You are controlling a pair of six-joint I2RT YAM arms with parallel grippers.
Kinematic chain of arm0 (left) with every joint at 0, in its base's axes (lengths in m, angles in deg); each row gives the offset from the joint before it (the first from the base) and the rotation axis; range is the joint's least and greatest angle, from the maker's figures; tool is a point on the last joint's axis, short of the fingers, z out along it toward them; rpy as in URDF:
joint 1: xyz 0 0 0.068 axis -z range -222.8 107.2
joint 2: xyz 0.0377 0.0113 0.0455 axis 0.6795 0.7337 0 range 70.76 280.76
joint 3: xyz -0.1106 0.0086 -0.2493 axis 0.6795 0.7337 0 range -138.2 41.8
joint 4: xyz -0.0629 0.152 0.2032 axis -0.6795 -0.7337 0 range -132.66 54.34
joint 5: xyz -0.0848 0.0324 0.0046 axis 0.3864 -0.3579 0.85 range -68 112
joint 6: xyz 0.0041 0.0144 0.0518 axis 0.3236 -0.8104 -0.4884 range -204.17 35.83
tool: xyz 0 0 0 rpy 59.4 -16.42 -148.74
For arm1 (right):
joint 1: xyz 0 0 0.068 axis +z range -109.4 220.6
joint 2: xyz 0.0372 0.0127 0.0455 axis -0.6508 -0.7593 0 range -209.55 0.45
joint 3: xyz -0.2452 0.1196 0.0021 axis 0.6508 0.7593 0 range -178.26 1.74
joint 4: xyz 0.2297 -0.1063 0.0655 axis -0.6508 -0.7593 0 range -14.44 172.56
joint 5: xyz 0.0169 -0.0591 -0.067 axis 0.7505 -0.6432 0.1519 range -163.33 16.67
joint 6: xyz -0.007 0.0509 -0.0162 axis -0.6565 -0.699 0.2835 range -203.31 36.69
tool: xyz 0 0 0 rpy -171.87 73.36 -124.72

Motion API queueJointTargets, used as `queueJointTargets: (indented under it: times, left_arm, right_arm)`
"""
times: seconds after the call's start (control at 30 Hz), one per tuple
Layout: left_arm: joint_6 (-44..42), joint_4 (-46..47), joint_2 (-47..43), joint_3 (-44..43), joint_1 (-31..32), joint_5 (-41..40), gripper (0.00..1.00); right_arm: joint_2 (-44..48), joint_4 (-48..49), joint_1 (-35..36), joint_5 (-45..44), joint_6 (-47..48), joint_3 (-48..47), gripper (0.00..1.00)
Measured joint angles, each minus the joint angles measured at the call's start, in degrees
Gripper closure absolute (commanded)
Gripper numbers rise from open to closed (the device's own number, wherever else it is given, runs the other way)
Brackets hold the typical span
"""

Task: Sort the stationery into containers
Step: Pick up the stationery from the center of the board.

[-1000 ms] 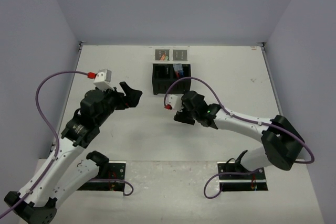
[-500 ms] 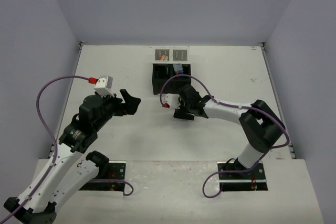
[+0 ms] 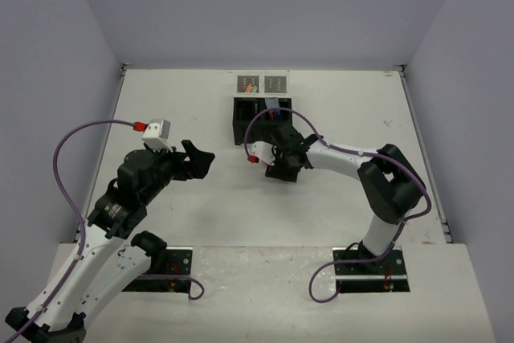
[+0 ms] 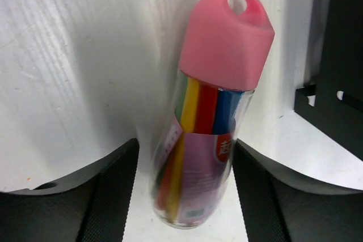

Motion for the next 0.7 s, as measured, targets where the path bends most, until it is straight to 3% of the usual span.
queueJointTargets:
  times: [0.1,0.23,0.3,0.43,0.57,0.7]
  left_arm:
    - [-0.02,-0.03,-0.73,0.0,0.0,0.01,0.0]
    - [-0.02,-0.17,-1.33,0.0,0.0,-0.02,0.0]
    - [0.0,-0.22,-1.29,0.0,0.0,-0.06,0.0]
    - [0.08,-0.13,-0.68,0.07,0.0,-0.05,0.0]
    - [0.93,2.08,-0.29,2.39,0.0,0.66,0.0]
    - [3.08,5.71,0.52,5.71,0.0,4.66,0.0]
  right_arm:
    - [-0.02,-1.77,0.45,1.58,-1.25,-0.2,0.39]
    - [-0.02,-3.38,1.62,3.65,-4.12,-0.27,0.61]
    - [-0.11,-4.94,2.78,4.54,-5.8,-0.82,0.79]
    - [-1.24,-7.26,4.6,7.13,-9.13,-2.57,0.98]
    - [1.37,-4.77,4.84,11.2,-12.51,0.76,1.0]
    - [10.76,0.78,4.87,15.83,-17.72,9.36,1.0]
